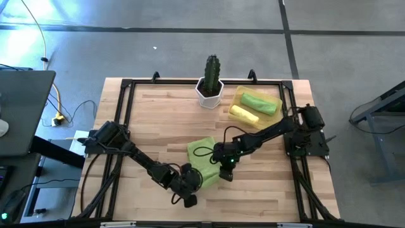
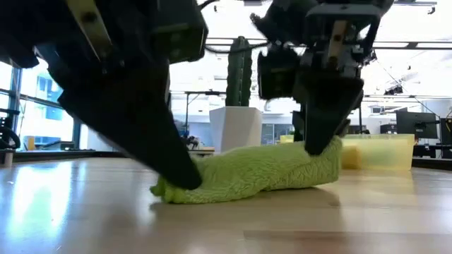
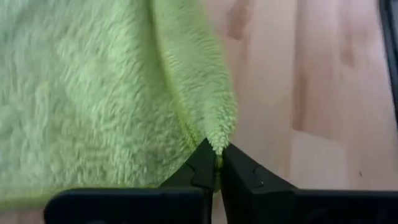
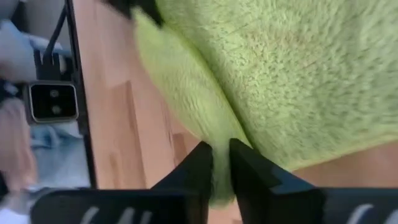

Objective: Roll microfiber towels into tight, uniform cylinder then place into a basket
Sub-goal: Roll the light green towel

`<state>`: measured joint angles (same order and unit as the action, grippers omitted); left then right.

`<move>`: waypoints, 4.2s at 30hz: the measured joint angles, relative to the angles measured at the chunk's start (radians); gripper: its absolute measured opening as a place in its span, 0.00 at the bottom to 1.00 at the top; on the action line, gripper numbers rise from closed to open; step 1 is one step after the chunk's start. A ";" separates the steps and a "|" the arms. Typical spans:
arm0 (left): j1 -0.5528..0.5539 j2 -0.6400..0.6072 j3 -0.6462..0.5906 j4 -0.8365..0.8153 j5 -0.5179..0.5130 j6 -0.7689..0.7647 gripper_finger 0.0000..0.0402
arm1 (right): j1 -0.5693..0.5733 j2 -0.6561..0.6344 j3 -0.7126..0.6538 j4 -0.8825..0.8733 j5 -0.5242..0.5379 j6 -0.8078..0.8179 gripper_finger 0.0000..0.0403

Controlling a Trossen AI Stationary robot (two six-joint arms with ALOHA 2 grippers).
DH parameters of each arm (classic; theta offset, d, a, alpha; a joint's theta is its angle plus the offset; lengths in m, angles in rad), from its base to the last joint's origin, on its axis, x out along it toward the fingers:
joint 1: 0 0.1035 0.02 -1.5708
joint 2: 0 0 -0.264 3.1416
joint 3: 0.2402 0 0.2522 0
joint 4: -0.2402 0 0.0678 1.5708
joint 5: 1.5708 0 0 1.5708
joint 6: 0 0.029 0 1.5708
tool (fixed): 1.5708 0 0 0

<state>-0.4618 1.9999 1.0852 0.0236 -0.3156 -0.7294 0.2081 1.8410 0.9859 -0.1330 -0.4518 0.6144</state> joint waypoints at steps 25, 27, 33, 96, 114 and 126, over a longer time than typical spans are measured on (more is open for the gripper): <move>0.104 -0.036 -0.096 0.099 0.206 -0.315 0.00 | 0.344 -0.120 0.000 -0.086 0.771 -0.676 0.29; 0.105 -0.036 -0.096 0.101 0.209 -0.315 0.00 | 0.343 -0.120 0.000 -0.078 0.771 -0.645 0.34; 0.105 -0.035 -0.097 0.109 0.228 -0.315 0.00 | 0.358 -0.090 0.000 -0.066 0.744 -0.737 0.47; -0.029 -0.084 -0.059 0.134 -0.067 0.206 0.18 | 0.056 0.019 0.000 -0.018 0.024 -0.018 0.00; 0.001 -0.054 -0.058 0.068 -0.105 0.186 0.18 | 0.061 0.019 0.000 -0.057 0.053 0.005 0.00; 0.024 0.003 -0.057 0.100 -0.057 0.183 0.16 | 0.060 -0.004 0.000 -0.117 0.050 -0.110 0.20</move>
<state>-0.4381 2.0033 1.0279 0.1234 -0.3723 -0.5461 0.2684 1.8374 0.9863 -0.2503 -0.4020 0.5045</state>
